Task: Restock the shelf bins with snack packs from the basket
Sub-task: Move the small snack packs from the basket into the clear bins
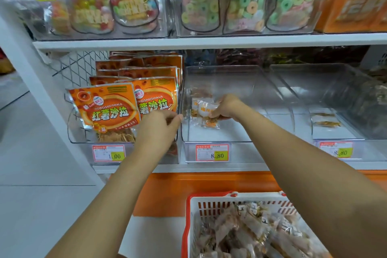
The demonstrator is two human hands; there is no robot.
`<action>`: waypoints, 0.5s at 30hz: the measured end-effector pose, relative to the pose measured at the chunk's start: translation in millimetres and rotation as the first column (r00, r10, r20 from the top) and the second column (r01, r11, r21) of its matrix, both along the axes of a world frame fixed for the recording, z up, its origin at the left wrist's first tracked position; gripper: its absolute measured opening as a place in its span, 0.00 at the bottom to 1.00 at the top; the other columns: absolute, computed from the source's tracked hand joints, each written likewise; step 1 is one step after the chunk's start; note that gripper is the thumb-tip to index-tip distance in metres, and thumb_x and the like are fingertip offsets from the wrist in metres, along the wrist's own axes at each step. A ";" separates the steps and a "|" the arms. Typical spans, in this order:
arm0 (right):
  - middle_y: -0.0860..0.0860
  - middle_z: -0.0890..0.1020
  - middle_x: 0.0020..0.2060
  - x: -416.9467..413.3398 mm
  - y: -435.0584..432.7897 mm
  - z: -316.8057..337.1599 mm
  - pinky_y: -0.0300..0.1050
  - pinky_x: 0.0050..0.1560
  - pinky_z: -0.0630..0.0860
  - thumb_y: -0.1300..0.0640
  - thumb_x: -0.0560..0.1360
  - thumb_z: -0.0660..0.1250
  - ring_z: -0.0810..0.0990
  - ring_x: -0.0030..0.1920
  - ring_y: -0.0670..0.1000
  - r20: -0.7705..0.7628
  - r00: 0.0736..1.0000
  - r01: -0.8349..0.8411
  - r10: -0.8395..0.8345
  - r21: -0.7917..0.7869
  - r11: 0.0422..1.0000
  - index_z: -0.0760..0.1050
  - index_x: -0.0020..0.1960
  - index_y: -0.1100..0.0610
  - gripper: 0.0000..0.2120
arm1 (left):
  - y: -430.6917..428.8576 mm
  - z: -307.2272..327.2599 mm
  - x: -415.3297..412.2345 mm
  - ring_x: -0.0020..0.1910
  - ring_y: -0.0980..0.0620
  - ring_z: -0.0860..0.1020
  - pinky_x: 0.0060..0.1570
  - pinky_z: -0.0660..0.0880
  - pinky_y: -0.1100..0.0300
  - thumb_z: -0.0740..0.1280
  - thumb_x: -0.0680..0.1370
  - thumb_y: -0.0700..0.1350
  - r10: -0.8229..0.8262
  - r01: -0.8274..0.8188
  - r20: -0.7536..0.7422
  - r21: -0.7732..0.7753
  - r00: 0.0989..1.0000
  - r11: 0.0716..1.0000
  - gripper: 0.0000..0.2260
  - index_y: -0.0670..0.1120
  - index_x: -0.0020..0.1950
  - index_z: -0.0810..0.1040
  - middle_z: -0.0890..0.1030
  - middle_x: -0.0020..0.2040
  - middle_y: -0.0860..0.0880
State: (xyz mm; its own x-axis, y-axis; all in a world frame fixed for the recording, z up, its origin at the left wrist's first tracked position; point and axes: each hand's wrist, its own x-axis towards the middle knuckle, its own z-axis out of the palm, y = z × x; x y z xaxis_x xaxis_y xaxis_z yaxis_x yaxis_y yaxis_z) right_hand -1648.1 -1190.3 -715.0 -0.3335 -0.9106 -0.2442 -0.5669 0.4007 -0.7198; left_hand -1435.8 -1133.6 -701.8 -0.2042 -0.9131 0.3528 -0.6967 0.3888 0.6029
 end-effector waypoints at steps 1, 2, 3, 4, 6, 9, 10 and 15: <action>0.61 0.82 0.53 2.1 -4.9 -2.3 0.51 0.55 0.79 0.63 0.68 0.76 0.82 0.53 0.58 0.008 1.000 0.015 -0.015 -0.002 1.000 0.76 0.57 0.67 0.20 | -0.4 -0.4 -0.3 0.38 0.51 0.77 0.37 0.69 0.60 0.63 0.80 0.48 -0.002 0.002 0.011 -0.006 1.000 1.000 0.12 0.44 0.52 0.84 0.82 0.39 0.48; 0.62 0.81 0.54 4.9 -7.5 -2.8 0.50 0.55 0.79 0.64 0.69 0.75 0.81 0.54 0.58 0.043 0.999 0.027 -0.027 -0.007 1.000 0.76 0.58 0.67 0.19 | -1.4 -0.9 -0.1 0.38 0.51 0.77 0.38 0.69 0.60 0.63 0.80 0.48 -0.001 0.001 0.023 -0.010 1.000 1.000 0.12 0.44 0.53 0.83 0.83 0.41 0.47; 0.61 0.81 0.55 8.0 -10.6 -3.8 0.49 0.55 0.79 0.64 0.70 0.74 0.81 0.55 0.58 0.059 0.997 0.041 -0.041 -0.010 0.999 0.75 0.58 0.67 0.19 | -2.4 -1.5 0.1 0.39 0.51 0.77 0.38 0.69 0.60 0.62 0.80 0.48 0.000 0.000 0.035 -0.014 0.999 1.000 0.12 0.45 0.54 0.83 0.83 0.42 0.47; 0.60 0.81 0.55 10.7 -13.1 -4.8 0.47 0.55 0.78 0.62 0.69 0.75 0.81 0.55 0.58 0.028 0.998 0.048 -0.047 -0.006 0.999 0.75 0.59 0.66 0.20 | -3.1 -2.1 0.5 0.39 0.51 0.77 0.38 0.68 0.61 0.62 0.80 0.48 -0.001 0.002 0.047 -0.016 0.999 1.000 0.12 0.45 0.55 0.83 0.83 0.43 0.47; 0.57 0.79 0.57 18.6 -14.9 -4.8 0.43 0.55 0.75 0.56 0.68 0.77 0.78 0.58 0.57 -0.096 0.992 0.082 -0.082 -0.007 0.997 0.71 0.62 0.65 0.28 | -3.8 -2.7 0.8 0.38 0.52 0.76 0.33 0.66 0.62 0.62 0.81 0.48 -0.011 0.012 0.058 -0.018 0.998 1.000 0.12 0.45 0.55 0.83 0.82 0.40 0.48; 0.57 0.74 0.63 26.4 -16.0 -5.5 0.47 0.57 0.73 0.55 0.68 0.77 0.74 0.64 0.57 -0.108 0.982 0.151 -0.155 -0.040 0.988 0.60 0.68 0.64 0.37 | -4.1 -2.1 1.5 0.38 0.52 0.76 0.33 0.65 0.62 0.62 0.81 0.48 -0.025 0.025 0.044 -0.011 0.999 1.000 0.12 0.44 0.54 0.83 0.81 0.39 0.49; 0.57 0.74 0.63 26.3 -16.6 -6.3 0.48 0.58 0.73 0.55 0.68 0.77 0.73 0.64 0.57 -0.097 0.982 0.157 -0.160 -0.042 0.987 0.59 0.69 0.64 0.38 | -4.6 -2.0 1.5 0.39 0.52 0.76 0.36 0.66 0.62 0.62 0.81 0.48 -0.027 0.027 0.045 -0.013 0.999 1.000 0.12 0.44 0.55 0.83 0.82 0.41 0.48; 0.56 0.76 0.60 27.4 -5.5 -2.8 0.45 0.54 0.73 0.53 0.68 0.77 0.76 0.60 0.55 -0.093 0.993 0.078 -0.075 0.028 0.997 0.64 0.67 0.65 0.35 | -2.1 -2.9 -1.4 0.40 0.51 0.76 0.39 0.66 0.61 0.62 0.81 0.48 0.001 0.001 0.054 -0.031 0.999 1.000 0.13 0.44 0.55 0.82 0.84 0.44 0.45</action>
State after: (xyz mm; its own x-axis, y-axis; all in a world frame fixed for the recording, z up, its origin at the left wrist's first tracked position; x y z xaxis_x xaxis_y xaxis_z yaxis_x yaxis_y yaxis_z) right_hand -1620.8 -1195.8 -717.7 -0.4242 -0.8738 -0.2380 -0.5967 0.4673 -0.6523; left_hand -1437.2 -1135.7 -704.7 -0.2238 -0.9020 0.3691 -0.7281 0.4065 0.5519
